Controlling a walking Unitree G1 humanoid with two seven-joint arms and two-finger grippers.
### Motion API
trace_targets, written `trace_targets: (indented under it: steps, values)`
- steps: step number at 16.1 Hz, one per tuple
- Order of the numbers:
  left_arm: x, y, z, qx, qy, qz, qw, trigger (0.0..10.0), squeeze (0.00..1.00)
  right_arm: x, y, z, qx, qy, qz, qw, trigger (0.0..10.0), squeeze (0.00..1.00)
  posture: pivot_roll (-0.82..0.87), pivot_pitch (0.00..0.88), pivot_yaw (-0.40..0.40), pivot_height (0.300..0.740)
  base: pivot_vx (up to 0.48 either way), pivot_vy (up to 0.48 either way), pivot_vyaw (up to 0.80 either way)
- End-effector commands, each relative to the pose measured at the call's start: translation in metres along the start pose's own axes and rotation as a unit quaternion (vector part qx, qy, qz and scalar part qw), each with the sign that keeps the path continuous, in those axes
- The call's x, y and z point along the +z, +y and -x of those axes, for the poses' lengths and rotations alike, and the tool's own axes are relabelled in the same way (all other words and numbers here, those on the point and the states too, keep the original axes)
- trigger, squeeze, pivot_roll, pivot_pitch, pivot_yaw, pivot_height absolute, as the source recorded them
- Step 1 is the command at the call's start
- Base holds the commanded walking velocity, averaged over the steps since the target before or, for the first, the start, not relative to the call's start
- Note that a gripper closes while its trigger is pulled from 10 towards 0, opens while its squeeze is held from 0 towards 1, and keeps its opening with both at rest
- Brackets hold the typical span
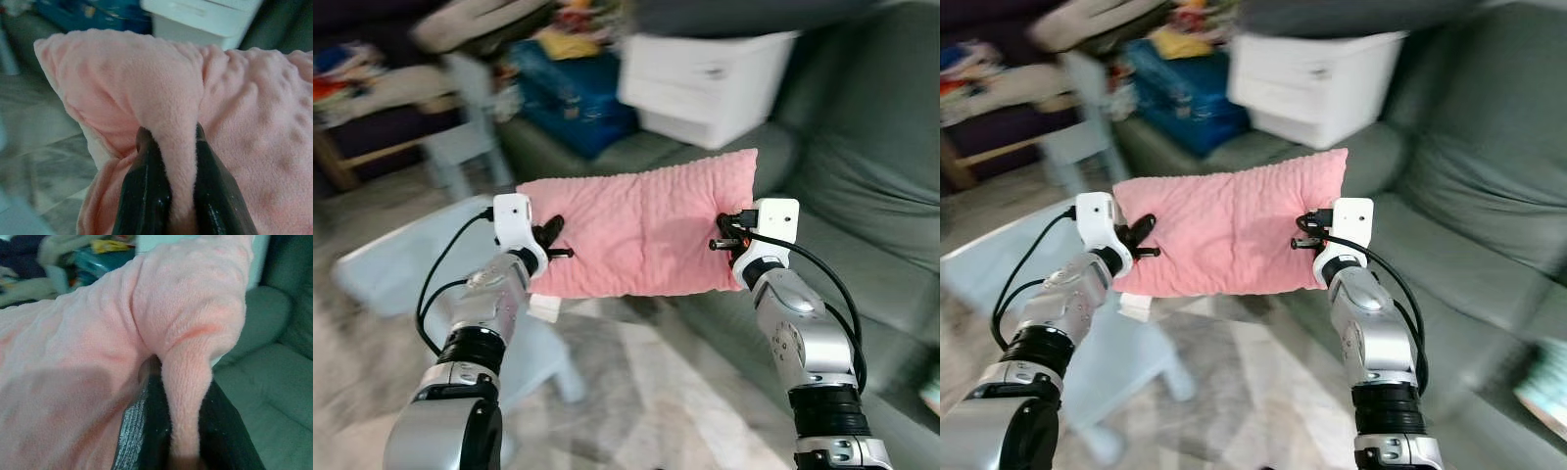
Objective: Move the pillow to the sofa
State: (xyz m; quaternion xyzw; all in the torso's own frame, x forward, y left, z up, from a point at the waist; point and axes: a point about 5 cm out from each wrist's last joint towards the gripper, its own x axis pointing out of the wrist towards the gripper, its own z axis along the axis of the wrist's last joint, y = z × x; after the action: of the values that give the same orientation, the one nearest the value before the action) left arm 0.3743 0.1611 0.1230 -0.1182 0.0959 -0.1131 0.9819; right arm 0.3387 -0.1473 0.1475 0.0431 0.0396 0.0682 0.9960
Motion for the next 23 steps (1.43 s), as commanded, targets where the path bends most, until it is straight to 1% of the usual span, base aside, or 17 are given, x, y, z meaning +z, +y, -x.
trace_targets:
  steps: [1,2,4,7,10,13,15,17,21,23]
  values:
    - [0.009,0.005,0.000,0.002,-0.013,0.015,1.000,10.0,0.00,0.007,0.004,-0.002,0.006,-0.011,-0.001,1.000,10.0,0.00,-0.11,0.000,0.051,0.740,0.000,0.000,-0.74]
    - [0.009,0.006,0.000,0.000,-0.014,0.029,0.999,10.0,0.00,0.007,0.004,-0.002,0.005,-0.011,-0.001,1.000,10.0,0.00,-0.11,0.000,0.052,0.740,0.000,0.000,-0.74]
    - [0.008,0.007,0.001,0.000,-0.016,0.042,0.999,10.0,0.00,0.007,0.004,-0.002,0.005,-0.011,0.000,1.000,10.0,0.00,-0.11,0.000,0.052,0.740,0.137,0.000,-0.74]
    - [0.007,0.007,0.002,-0.005,-0.015,0.046,0.999,10.0,0.00,0.007,0.004,-0.002,0.004,-0.012,0.000,1.000,10.0,0.00,-0.11,0.000,0.052,0.740,0.425,0.000,-0.66]
    - [0.005,0.007,0.002,-0.005,-0.009,0.043,0.999,10.0,0.00,0.007,0.004,-0.001,0.005,-0.013,0.000,1.000,10.0,0.00,-0.11,0.000,0.053,0.740,0.435,0.000,0.00]
    - [0.001,0.002,0.002,-0.018,-0.001,0.041,0.999,10.0,0.00,0.006,0.005,0.000,0.006,-0.010,0.002,1.000,10.0,0.00,-0.11,0.000,0.053,0.740,0.413,0.000,0.00]
    - [-0.002,0.000,0.002,-0.020,0.008,0.045,0.999,10.0,0.00,0.006,0.005,0.000,0.006,-0.009,0.003,1.000,10.0,0.00,-0.11,0.000,0.051,0.740,0.000,0.000,0.00]
    - [-0.005,-0.001,0.002,-0.025,0.018,0.035,0.999,10.0,0.00,0.005,0.005,0.000,0.007,-0.006,0.004,1.000,10.0,0.00,-0.11,0.000,0.051,0.740,0.000,0.000,0.00]
    - [-0.007,-0.002,0.001,-0.025,0.031,0.030,0.999,10.0,0.00,0.004,0.006,0.000,0.006,-0.004,0.003,1.000,10.0,0.00,-0.11,0.000,0.050,0.740,0.000,0.000,0.00]
    - [-0.006,-0.002,0.001,-0.026,0.031,0.029,0.999,10.0,0.00,0.003,0.005,0.000,0.003,-0.002,0.002,1.000,10.0,0.00,-0.11,0.000,0.051,0.740,0.000,0.000,-0.76]
